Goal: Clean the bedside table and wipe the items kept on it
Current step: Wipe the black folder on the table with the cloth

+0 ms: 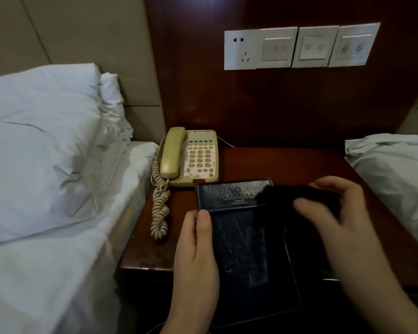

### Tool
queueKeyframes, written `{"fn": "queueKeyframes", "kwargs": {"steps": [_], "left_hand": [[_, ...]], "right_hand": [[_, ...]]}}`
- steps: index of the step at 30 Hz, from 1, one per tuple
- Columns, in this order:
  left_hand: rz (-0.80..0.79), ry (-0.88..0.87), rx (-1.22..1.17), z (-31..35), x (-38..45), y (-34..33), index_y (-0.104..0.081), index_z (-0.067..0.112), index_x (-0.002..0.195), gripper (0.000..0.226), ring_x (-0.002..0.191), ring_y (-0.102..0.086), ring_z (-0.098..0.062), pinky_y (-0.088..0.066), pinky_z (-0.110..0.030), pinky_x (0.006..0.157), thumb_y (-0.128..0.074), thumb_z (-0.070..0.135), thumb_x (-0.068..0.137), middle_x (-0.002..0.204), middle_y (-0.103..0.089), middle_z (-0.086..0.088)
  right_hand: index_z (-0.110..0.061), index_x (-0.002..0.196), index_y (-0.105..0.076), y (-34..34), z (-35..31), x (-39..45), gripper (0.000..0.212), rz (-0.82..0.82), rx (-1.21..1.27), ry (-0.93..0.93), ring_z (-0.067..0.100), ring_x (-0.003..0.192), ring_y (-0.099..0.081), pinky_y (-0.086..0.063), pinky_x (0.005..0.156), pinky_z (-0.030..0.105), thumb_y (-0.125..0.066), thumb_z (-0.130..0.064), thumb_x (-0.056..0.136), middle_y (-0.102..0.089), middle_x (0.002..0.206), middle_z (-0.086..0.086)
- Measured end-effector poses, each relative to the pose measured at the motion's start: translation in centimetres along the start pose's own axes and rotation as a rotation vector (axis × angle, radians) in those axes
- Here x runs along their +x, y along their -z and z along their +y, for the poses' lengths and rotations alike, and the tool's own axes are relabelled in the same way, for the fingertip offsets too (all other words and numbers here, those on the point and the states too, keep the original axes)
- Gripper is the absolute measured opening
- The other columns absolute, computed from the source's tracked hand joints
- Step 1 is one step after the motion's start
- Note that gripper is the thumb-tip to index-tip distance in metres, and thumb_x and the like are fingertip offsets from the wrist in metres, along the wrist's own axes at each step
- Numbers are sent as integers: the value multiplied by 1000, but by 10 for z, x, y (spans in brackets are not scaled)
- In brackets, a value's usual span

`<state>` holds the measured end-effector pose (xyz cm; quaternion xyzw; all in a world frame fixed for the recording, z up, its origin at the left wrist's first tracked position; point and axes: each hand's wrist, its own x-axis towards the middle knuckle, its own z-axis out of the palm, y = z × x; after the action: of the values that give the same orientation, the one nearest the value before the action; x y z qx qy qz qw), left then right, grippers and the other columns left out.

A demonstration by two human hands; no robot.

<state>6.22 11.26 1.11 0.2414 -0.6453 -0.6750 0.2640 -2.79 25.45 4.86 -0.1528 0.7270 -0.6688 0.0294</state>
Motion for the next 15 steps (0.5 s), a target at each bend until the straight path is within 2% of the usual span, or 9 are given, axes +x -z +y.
{"fn": "queueKeyframes", "kwargs": {"steps": [2, 4, 6, 8, 9, 12, 15], "left_hand": [[8, -12, -6, -4, 2, -4, -62, 42, 92, 19, 80, -58, 28, -43, 2, 70, -45, 49, 99, 81, -63, 48], [-11, -6, -4, -7, 6, 0, -72, 37, 106, 37, 97, -67, 13, -53, -18, 91, -48, 61, 90, 100, -74, 30], [-50, -1, 9, -11, 7, 5, -77, 30, 101, 47, 96, -72, -4, -56, -37, 94, -44, 61, 90, 99, -79, 10], [-73, -32, 25, -12, 7, 8, -78, 23, 95, 53, 94, -73, -14, -56, -45, 93, -41, 61, 92, 93, -78, 0], [-78, -54, 38, -13, 6, 9, -77, 21, 95, 54, 94, -72, -18, -55, -48, 92, -40, 61, 93, 92, -77, -3], [-119, -170, 143, -18, 5, 10, -75, 25, 97, 50, 92, -71, -18, -55, -49, 86, -35, 56, 102, 93, -76, 0], [-127, -208, 139, -19, 3, 10, -76, 33, 105, 42, 96, -72, -7, -56, -35, 85, -36, 46, 102, 99, -77, 9]], "right_hand": [[-46, 113, -48, -11, 10, -5, 37, -116, -306, 215, -4, 107, -56, -46, 88, 21, -69, -35, 84, -52, 118, -22], [-43, 119, -54, -15, 20, -5, 33, -148, -638, 421, -2, 122, -41, -34, 94, 16, -58, -44, 87, -46, 130, -28], [-37, 116, -63, -14, 25, -3, 34, -84, -770, 470, 9, 120, -42, -33, 93, 22, -51, -48, 86, -52, 128, -25], [-31, 114, -67, -14, 22, -3, 35, -2, -810, 503, 16, 112, -46, -36, 87, 27, -51, -46, 86, -59, 123, -17], [-28, 113, -68, -15, 21, -2, 34, 8, -815, 532, 16, 109, -48, -35, 86, 26, -52, -44, 88, -60, 121, -15], [-26, 112, -68, -26, 12, 3, 24, -99, -785, 677, 13, 107, -47, -33, 86, 15, -57, -39, 95, -59, 117, -13], [-26, 109, -69, -38, 4, 7, 22, -249, -741, 792, 12, 110, -45, -36, 93, 18, -60, -33, 91, -57, 119, -13]]}}
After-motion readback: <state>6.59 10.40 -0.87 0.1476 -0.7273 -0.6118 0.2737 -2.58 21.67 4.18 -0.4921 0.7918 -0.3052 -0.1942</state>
